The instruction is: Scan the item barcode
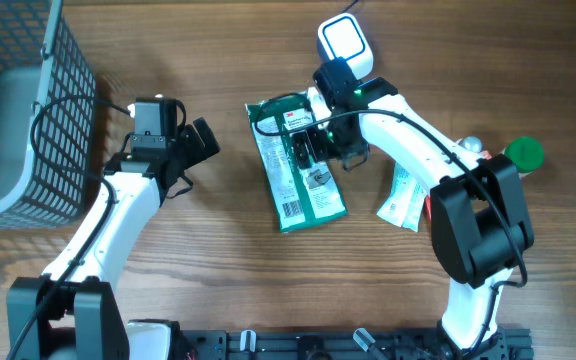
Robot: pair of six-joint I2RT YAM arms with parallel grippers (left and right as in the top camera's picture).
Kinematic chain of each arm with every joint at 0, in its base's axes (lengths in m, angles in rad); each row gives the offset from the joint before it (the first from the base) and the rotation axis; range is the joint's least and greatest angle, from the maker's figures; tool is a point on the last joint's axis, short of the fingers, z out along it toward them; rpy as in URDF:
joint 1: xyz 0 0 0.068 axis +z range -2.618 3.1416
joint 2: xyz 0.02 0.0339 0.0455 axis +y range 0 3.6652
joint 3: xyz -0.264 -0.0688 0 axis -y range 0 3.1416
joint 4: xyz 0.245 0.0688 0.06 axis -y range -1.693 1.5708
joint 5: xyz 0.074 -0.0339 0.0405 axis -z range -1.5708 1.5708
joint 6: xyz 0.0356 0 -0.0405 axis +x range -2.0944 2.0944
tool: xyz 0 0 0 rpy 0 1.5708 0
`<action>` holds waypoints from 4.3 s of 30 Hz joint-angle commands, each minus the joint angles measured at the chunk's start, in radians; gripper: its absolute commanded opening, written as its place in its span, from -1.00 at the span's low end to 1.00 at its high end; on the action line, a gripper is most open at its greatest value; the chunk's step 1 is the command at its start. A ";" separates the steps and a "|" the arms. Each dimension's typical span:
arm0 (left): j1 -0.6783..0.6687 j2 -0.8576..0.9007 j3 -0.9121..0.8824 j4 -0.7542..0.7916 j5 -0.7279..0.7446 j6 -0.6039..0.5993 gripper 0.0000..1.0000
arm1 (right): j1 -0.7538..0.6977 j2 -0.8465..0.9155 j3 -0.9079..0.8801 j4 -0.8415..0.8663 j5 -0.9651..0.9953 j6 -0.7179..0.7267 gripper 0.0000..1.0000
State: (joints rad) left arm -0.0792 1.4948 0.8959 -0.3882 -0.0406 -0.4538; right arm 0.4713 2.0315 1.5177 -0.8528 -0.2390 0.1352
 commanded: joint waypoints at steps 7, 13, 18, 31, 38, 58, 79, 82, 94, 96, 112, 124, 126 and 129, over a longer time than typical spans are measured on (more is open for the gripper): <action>0.002 -0.003 0.008 0.003 -0.013 0.005 1.00 | 0.002 0.009 -0.002 0.318 0.014 0.014 0.99; 0.002 -0.003 0.008 0.003 -0.013 0.005 1.00 | 0.002 0.009 -0.002 0.398 0.014 0.014 0.98; 0.002 -0.003 0.008 0.003 -0.013 0.005 1.00 | 0.002 0.009 -0.002 0.400 0.014 0.014 0.99; 0.003 -0.088 0.008 0.002 -0.013 0.005 1.00 | 0.002 0.009 -0.002 0.400 0.014 0.014 0.99; 0.003 -0.492 0.007 0.003 -0.013 0.005 1.00 | 0.002 0.009 -0.002 0.400 0.014 0.014 0.99; 0.005 -1.271 -0.002 -0.313 -0.049 0.005 1.00 | 0.002 0.009 -0.002 0.400 0.014 0.014 0.99; 0.064 -1.491 -0.305 0.024 -0.069 0.005 1.00 | 0.002 0.009 -0.002 0.400 0.014 0.014 1.00; 0.080 -1.491 -0.416 0.298 0.011 0.005 1.00 | 0.002 0.009 -0.002 0.400 0.014 0.014 1.00; 0.090 -1.491 -0.806 0.855 0.077 0.005 1.00 | 0.002 0.009 -0.002 0.400 0.014 0.014 0.99; 0.090 -1.491 -0.821 0.822 0.077 0.005 1.00 | 0.002 0.009 -0.002 0.400 0.014 0.014 1.00; 0.090 -1.491 -0.890 0.527 0.107 0.108 1.00 | 0.002 0.009 -0.002 0.400 0.014 0.014 0.99; 0.090 -1.491 -0.890 0.325 0.204 0.449 1.00 | 0.002 0.009 -0.002 0.400 0.014 0.014 0.99; 0.090 -1.491 -0.890 0.326 0.204 0.450 1.00 | 0.002 0.009 -0.002 0.400 0.014 0.014 0.99; 0.090 -1.491 -0.890 0.326 0.204 0.450 1.00 | 0.002 0.009 -0.002 0.400 0.014 0.014 0.99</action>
State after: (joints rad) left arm 0.0032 0.0139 0.0093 -0.0566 0.1551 -0.0341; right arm 0.4713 2.0315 1.5131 -0.4545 -0.2337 0.1383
